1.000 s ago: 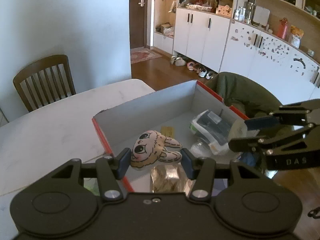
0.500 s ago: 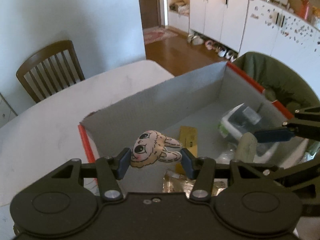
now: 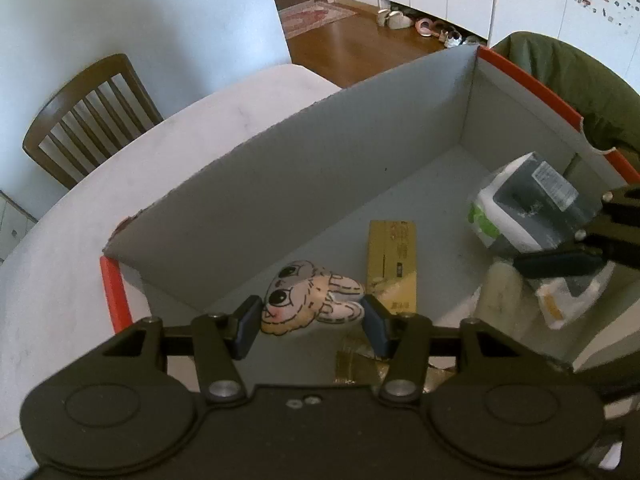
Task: Organize objects
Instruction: 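Open both grippers to drop the bunny plush and soap into the box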
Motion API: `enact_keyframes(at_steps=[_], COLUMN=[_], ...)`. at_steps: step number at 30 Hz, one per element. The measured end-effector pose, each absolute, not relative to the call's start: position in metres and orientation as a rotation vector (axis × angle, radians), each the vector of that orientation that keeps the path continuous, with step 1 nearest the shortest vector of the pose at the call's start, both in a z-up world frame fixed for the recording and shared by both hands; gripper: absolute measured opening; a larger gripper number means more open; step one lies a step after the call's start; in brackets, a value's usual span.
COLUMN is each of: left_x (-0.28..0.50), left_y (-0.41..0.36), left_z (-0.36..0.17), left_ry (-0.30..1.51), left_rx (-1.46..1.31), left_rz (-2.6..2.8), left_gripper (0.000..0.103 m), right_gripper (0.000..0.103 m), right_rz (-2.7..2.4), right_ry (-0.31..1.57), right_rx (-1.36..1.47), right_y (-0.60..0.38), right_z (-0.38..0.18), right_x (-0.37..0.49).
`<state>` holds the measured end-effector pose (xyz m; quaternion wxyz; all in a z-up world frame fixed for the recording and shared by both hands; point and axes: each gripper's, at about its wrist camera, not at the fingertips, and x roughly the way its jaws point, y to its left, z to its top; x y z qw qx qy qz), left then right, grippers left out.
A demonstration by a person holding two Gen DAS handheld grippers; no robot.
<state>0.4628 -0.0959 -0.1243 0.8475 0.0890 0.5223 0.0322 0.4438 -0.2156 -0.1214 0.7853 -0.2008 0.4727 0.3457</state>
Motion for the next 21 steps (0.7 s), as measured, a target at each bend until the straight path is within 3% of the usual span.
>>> enact_keyframes(at_steps=[12, 21], left_x=[0.463, 0.459], left_y=[-0.083, -0.081], left_z=[-0.125, -0.119], left_ry=[1.11, 1.083], left_rx=[0.093, 0.083], left_rz=[0.054, 0.047], left_gripper=[0.054, 0.071], right_gripper=[0.051, 0.058], right_rz=[0.772, 0.787], right_ry=[1.035, 0.994], right_rx=[-0.434, -0.359], right_y=[-0.219, -0.235], right_z=[-0.126, -0.111], right_x=[0.448, 0.446])
